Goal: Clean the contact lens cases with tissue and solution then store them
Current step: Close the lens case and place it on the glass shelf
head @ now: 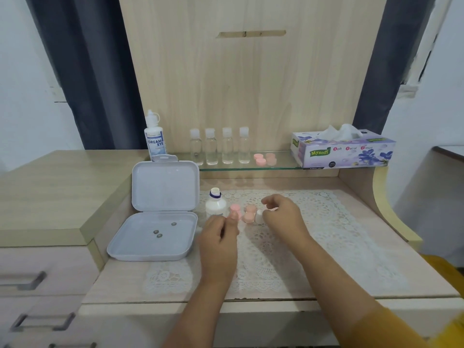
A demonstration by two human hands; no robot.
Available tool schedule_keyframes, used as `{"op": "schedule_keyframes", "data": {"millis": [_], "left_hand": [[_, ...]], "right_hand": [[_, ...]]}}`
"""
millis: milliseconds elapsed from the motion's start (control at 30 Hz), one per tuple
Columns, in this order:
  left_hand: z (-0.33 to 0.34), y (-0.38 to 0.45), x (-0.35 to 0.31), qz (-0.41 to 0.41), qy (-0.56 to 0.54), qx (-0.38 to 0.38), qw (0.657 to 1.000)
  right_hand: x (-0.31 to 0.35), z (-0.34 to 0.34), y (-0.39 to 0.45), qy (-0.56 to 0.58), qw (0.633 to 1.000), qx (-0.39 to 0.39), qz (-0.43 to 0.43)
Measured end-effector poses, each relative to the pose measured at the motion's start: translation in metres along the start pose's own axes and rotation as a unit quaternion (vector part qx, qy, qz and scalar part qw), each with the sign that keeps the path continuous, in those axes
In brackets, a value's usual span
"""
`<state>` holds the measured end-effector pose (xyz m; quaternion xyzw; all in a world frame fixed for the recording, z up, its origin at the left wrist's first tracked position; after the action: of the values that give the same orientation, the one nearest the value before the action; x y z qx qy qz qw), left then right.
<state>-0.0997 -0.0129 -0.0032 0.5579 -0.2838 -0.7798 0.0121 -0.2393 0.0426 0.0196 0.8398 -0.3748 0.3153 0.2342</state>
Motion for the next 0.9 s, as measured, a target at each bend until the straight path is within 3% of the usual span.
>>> {"op": "schedule_keyframes", "data": {"millis": [100,200,367,433,533,633,733,900], "left_hand": [[-0.004,0.002,0.000,0.046,0.007,-0.084,0.995],[-0.003,0.003,0.001,0.029,0.033,-0.129,0.991],[-0.003,0.006,0.002,-0.032,0.066,-0.109,0.991],[-0.003,0.007,0.003,-0.058,0.074,-0.093,0.991],[-0.003,0.009,0.008,-0.066,0.078,-0.081,0.991],[-0.004,0.011,0.015,-0.067,0.064,-0.069,0.993],[-0.004,0.012,0.016,-0.077,0.048,-0.061,0.994],[-0.004,0.012,0.015,-0.089,0.045,-0.067,0.993]], "right_hand": [[-0.003,0.007,-0.008,-0.042,0.999,0.010,-0.028],[-0.006,0.013,-0.009,-0.103,0.993,0.002,-0.053],[-0.007,0.018,-0.004,-0.140,0.988,-0.030,-0.057],[0.000,0.014,-0.003,-0.108,0.991,-0.047,-0.057],[0.029,0.001,-0.003,0.045,0.993,-0.077,-0.073],[0.064,-0.006,0.000,0.141,0.980,-0.044,-0.131],[0.084,-0.004,0.005,0.127,0.973,0.013,-0.191],[0.088,0.005,0.011,0.096,0.974,0.055,-0.195]]}}
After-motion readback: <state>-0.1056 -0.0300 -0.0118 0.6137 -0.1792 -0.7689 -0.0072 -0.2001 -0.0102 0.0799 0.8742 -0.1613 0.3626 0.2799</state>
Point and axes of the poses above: each hand's wrist, its own y-axis towards the middle knuckle, its own z-axis out of the palm, x = y × z, the point moved 1 cm from there along y, towards the middle knuckle, and after that the axes turned 15 degrees about -y, right-handed, at the moved point
